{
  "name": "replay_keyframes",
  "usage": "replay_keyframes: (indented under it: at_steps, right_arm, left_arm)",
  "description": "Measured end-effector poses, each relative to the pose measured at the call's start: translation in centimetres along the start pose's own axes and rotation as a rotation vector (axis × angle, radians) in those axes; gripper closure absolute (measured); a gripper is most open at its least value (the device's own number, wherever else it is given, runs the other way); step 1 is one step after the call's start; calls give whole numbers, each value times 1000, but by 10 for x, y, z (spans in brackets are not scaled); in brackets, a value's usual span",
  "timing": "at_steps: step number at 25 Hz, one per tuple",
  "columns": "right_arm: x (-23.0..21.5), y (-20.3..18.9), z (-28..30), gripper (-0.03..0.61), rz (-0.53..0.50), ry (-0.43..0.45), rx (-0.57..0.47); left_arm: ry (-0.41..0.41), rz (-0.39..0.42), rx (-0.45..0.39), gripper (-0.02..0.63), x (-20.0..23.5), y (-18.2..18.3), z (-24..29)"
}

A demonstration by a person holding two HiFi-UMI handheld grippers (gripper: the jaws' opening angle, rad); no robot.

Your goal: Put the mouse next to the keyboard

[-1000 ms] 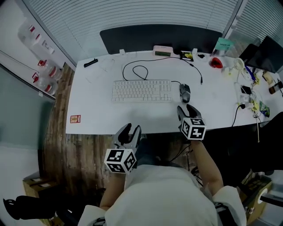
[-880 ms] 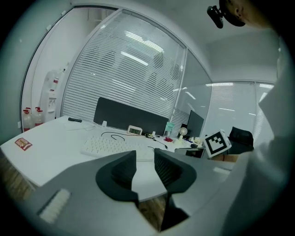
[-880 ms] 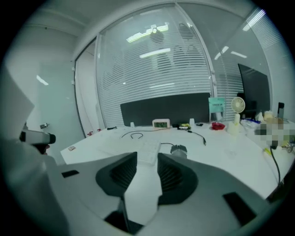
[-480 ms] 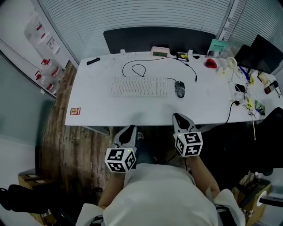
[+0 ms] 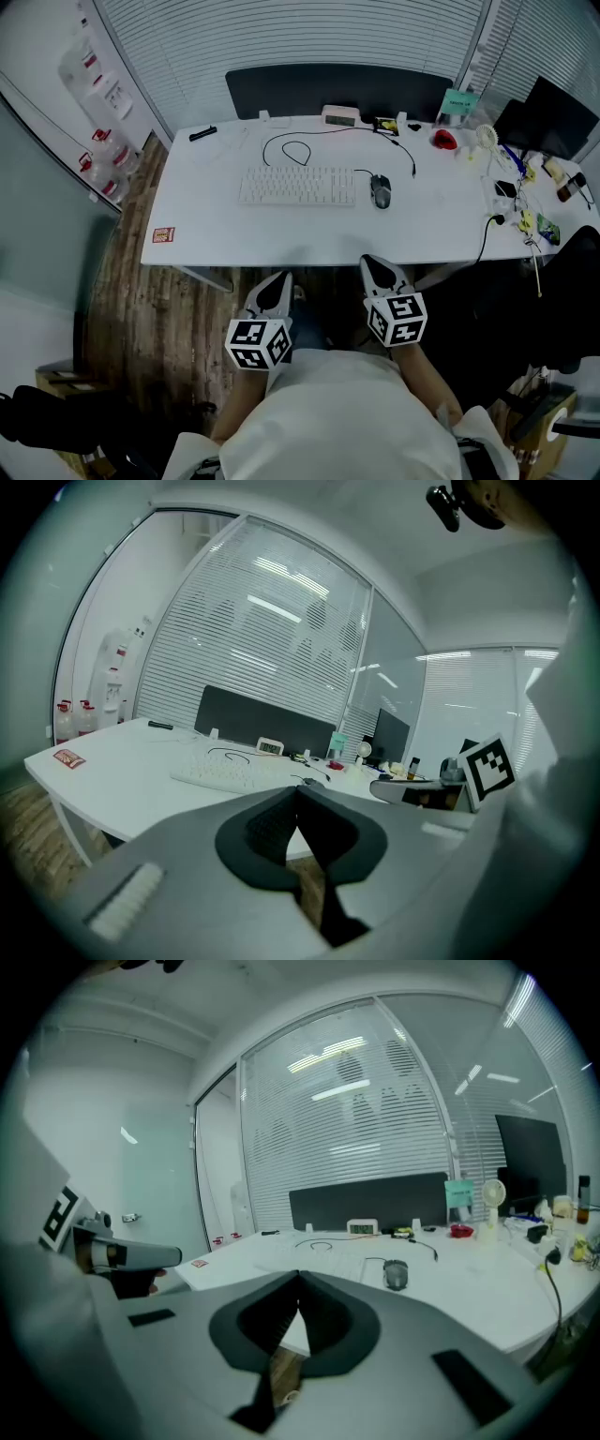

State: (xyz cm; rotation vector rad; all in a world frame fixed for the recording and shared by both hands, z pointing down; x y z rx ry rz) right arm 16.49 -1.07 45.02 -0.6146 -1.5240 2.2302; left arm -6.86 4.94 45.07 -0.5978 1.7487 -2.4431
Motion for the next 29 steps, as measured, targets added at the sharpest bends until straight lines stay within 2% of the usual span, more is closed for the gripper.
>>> replay_keyframes:
  at_steps: [11, 22, 29]
  right_arm:
    - [7, 1, -1, 577, 18, -12, -36]
    - [7, 5, -1, 577, 36, -10, -54]
    - [3, 4, 0, 577, 44, -13, -55]
  left_arm:
    - [-35, 22, 11, 603, -1, 1, -2]
    - [-38, -13, -2, 601, 5, 0, -5]
    - [-59, 16, 26, 600, 2, -4, -2]
Point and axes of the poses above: the fingertips, and each gripper's own axes: z forward along the fingers, x to its left, y out of its top, the point moved 9 cm from there along -z, backward along the fingers, and after that the axes turned 2 degrees about z, right-handed, at the moved point
